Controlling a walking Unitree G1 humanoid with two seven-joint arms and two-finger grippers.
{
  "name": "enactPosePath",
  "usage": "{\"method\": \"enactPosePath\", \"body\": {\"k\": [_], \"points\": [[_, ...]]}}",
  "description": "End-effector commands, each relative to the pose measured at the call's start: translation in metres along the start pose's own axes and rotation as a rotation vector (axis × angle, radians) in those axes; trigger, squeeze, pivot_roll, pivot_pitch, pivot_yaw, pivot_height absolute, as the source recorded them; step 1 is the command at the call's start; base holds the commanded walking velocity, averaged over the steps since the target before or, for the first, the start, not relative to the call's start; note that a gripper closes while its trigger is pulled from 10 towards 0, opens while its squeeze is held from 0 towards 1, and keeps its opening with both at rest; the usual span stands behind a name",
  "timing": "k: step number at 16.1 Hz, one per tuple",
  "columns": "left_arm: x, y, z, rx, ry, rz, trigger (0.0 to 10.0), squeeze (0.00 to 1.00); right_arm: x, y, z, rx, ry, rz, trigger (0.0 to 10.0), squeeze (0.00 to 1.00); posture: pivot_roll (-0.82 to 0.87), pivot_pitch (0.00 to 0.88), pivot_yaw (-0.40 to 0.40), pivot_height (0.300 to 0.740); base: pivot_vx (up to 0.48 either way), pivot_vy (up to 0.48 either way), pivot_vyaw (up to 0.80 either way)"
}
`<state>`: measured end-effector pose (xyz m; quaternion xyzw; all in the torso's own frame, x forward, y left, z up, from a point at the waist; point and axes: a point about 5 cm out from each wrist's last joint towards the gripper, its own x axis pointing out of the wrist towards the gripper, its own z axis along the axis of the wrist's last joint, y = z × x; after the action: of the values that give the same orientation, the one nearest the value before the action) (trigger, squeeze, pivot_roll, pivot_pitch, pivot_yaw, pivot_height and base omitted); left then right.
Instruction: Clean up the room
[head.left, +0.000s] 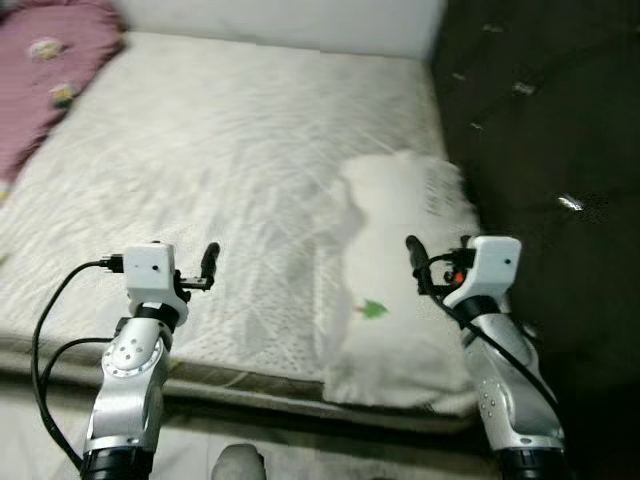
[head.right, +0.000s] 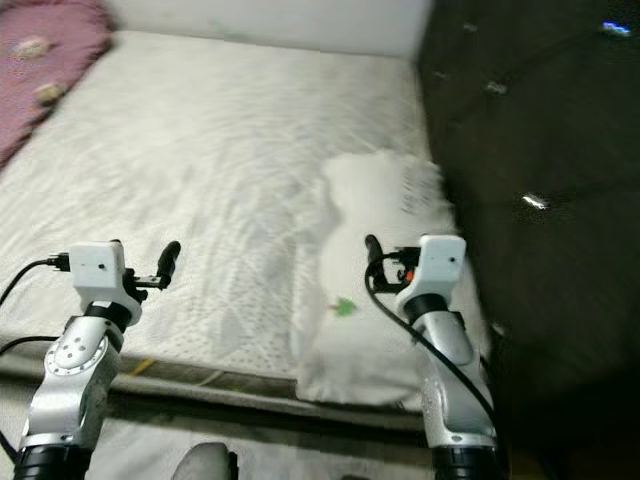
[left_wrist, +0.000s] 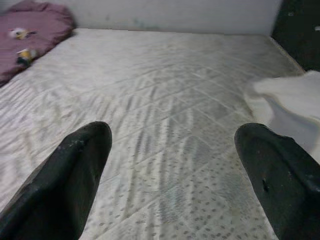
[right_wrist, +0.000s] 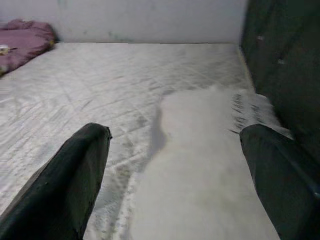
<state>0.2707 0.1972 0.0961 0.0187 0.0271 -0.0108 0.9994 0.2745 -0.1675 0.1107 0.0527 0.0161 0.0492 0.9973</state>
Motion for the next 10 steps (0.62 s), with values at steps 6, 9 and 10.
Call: {"method": "enactPosePath", "body": {"k": [6, 9, 10], "points": [[-0.0005, 0.0019, -0.0053, -0.003, 0.021, 0.004, 10.0, 0.0, 0.0008, 0.002, 0.0009, 0.016, 0.01, 0.002, 10.0, 0.0, -0.02, 0.055, -0.045, 0.74, 0.0, 0.48, 0.0], [0.0019, -0.0001, -0.0048, -0.003, 0.012, -0.002, 10.0, 0.0, 0.0035, 0.001, 0.0014, 0.006, 0.01, -0.001, 10.0, 0.0, -0.02, 0.047, -0.045, 0.74, 0.0, 0.48, -0.53], [0.0022, -0.0004, -0.0044, -0.005, 0.01, -0.002, 10.0, 0.0, 0.0038, 0.0012, 0.0016, 0.006, 0.008, 0.0, 10.0, 0.0, -0.02, 0.047, -0.045, 0.74, 0.0, 0.48, 0.0]]}}
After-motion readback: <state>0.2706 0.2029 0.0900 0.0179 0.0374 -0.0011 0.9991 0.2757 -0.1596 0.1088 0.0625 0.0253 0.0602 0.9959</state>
